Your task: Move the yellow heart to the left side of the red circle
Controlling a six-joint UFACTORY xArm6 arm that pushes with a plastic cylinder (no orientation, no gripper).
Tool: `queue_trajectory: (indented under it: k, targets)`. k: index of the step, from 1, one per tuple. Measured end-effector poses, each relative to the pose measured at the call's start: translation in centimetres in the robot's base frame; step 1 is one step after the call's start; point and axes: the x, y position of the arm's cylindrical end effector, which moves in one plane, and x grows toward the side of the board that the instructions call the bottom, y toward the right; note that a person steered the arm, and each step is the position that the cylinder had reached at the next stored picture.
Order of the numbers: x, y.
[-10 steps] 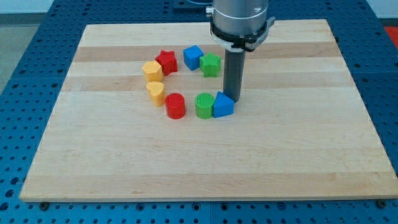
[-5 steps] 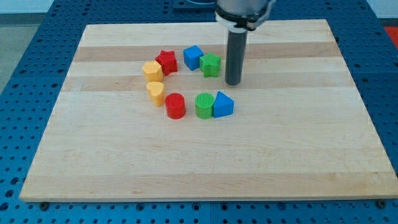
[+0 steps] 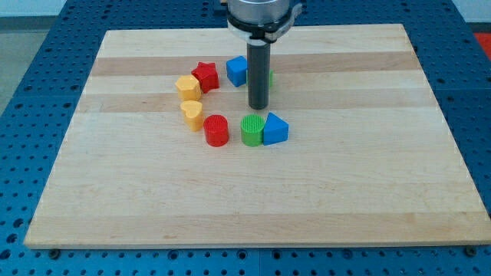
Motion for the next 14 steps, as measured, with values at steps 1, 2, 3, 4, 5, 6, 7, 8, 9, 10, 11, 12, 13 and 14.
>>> queue_trajectory:
  k: [1,2,3,4,5,6,7,8,9,10,11,12,13,14]
  targets:
    - [-3.2,-0.2]
    - [-3.3,-0.2]
    - [-3.3,-0.2]
    - [-3.4,0.1]
    - [-4.6,0.1]
    - [-4.9,0.1]
    - [-4.7,-0.9]
    - [-3.9,-3.5]
    - [-4.2,-3.9]
    - [-5.5,-3.9]
    - [-5.5,-4.0]
    - [-5.4,-4.1]
    - [-3.0,-5.3]
    - [-2.5,-6.0]
